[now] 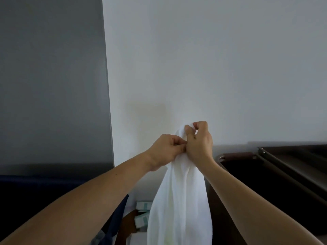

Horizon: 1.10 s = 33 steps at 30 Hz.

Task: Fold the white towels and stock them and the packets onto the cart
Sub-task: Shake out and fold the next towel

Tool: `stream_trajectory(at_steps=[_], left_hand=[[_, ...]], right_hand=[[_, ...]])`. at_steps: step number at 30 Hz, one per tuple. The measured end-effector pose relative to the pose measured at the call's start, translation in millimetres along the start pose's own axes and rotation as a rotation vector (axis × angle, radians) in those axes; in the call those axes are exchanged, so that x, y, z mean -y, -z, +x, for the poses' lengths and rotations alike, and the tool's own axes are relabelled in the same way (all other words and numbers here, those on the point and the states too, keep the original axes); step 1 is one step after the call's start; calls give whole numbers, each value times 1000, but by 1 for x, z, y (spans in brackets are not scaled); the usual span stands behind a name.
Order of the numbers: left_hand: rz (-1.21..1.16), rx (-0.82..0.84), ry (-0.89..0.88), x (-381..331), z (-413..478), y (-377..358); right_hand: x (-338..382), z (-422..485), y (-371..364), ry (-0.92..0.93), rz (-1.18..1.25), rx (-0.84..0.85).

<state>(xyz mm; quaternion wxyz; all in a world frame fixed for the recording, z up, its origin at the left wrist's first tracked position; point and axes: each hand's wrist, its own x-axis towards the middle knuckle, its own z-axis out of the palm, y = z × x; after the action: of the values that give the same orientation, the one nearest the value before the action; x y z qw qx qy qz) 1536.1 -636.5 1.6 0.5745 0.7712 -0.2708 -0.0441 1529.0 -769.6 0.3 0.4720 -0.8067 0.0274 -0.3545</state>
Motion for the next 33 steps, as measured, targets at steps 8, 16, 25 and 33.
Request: stream_trajectory(at_steps=[8,16,25,33], left_hand=[[514,-186,-99,15,-16,-4],[538,-175,38,64,-28,25],[544,-36,66,105,-43,32],[451,-157,-104,125,-58,21]], right_hand=[[14,10,-5,112,-67,-2],[33,40,17,72,-12,-151],[34,52,34,78,-30,-209],[32,51,39,65,-25,-214]])
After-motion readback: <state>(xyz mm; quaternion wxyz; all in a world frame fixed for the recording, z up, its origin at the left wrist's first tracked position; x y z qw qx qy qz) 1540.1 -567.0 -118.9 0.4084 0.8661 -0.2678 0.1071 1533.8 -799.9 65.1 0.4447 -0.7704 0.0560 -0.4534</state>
